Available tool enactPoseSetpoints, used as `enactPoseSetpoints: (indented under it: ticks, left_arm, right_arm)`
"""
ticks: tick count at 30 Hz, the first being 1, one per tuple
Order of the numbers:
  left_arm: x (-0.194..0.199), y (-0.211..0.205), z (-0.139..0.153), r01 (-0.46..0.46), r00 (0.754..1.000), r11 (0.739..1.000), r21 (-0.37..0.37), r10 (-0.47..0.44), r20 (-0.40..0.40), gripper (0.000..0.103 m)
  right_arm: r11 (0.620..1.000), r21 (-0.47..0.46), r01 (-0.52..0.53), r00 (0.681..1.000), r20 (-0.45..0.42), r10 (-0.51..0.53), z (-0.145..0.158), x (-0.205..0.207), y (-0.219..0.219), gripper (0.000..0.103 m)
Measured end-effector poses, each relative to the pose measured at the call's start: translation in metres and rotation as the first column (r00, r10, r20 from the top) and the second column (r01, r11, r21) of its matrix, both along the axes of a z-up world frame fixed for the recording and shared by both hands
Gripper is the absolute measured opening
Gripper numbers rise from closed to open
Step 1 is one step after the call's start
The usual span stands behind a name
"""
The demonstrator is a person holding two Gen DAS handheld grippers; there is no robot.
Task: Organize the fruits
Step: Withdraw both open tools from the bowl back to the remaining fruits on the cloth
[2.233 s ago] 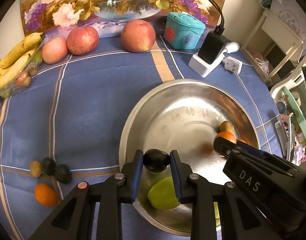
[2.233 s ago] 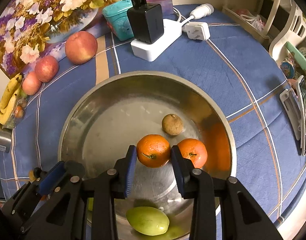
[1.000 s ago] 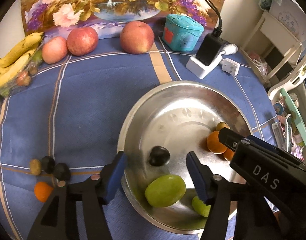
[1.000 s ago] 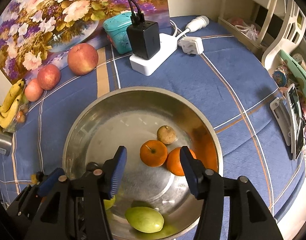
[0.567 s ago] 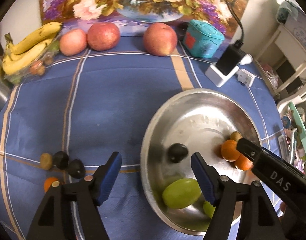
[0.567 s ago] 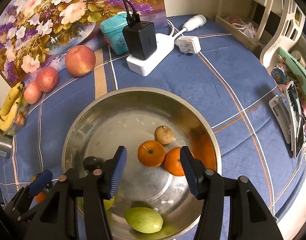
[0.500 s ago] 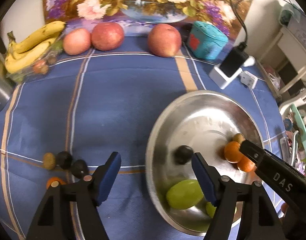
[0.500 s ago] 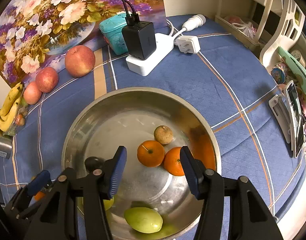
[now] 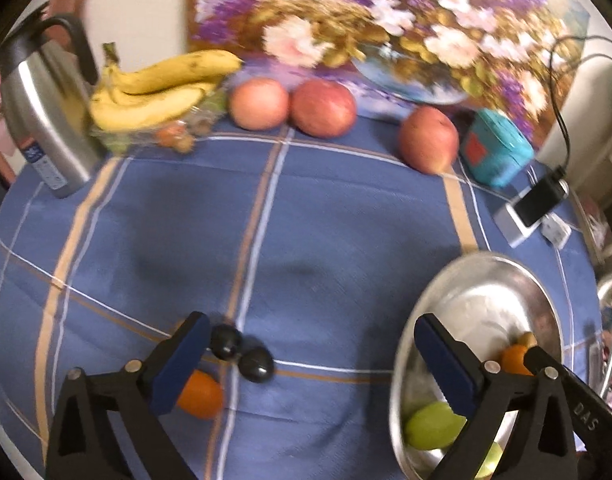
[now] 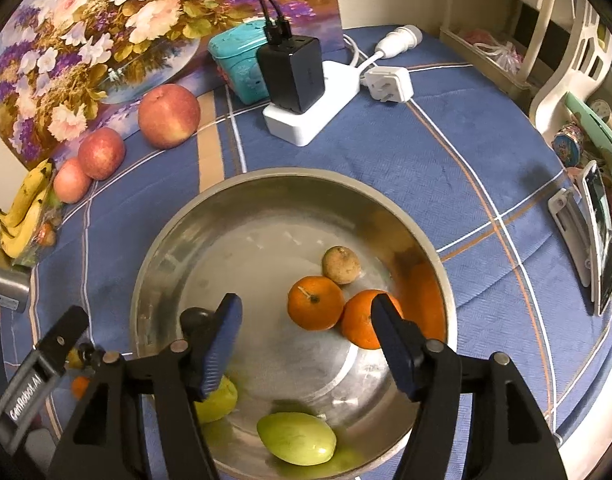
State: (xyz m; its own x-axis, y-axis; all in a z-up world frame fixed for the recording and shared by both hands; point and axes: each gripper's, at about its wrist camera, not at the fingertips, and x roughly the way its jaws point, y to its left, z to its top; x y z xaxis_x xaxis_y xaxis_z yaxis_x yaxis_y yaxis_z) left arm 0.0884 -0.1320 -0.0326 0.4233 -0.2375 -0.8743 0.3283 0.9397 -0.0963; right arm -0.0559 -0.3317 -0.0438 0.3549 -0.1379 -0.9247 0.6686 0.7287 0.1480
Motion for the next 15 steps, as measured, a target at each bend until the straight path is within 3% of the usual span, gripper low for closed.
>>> enactPoseSetpoints:
  ticks: [2,3,5,12,15]
  left_arm:
    - [0.002,0.004,0.002,-0.02,1.0,1.0,0.005,0.02,0.015,0.103]
    - [0.003,0.007,0.003,-0.034,0.999,0.999,0.013,0.034,0.024,0.103]
    - [0.005,0.013,0.004,-0.055,0.998,0.998,0.03,0.054,0.032,0.103]
    - [0.012,0.022,0.005,-0.058,0.998,0.998,0.011,0.057,0.039,0.103]
    - [0.011,0.02,0.01,-0.059,0.996,0.997,0.043,0.056,0.076,0.103]
  right_arm:
    - [1.0,0.006,-0.009,1.0,0.009,0.009,0.001,0.001,0.001,0.071]
    - [1.0,0.005,-0.013,1.0,0.012,0.013,0.001,0.002,0.001,0.083]
    - [1.0,-0.007,-0.018,1.0,0.014,0.018,0.001,0.002,0.003,0.096]
    - [0.999,-0.038,-0.033,0.999,0.039,0.034,0.006,0.003,0.007,0.096]
    - [0.998,-0.037,-0.046,0.998,0.046,0.048,0.007,0.005,0.011,0.096]
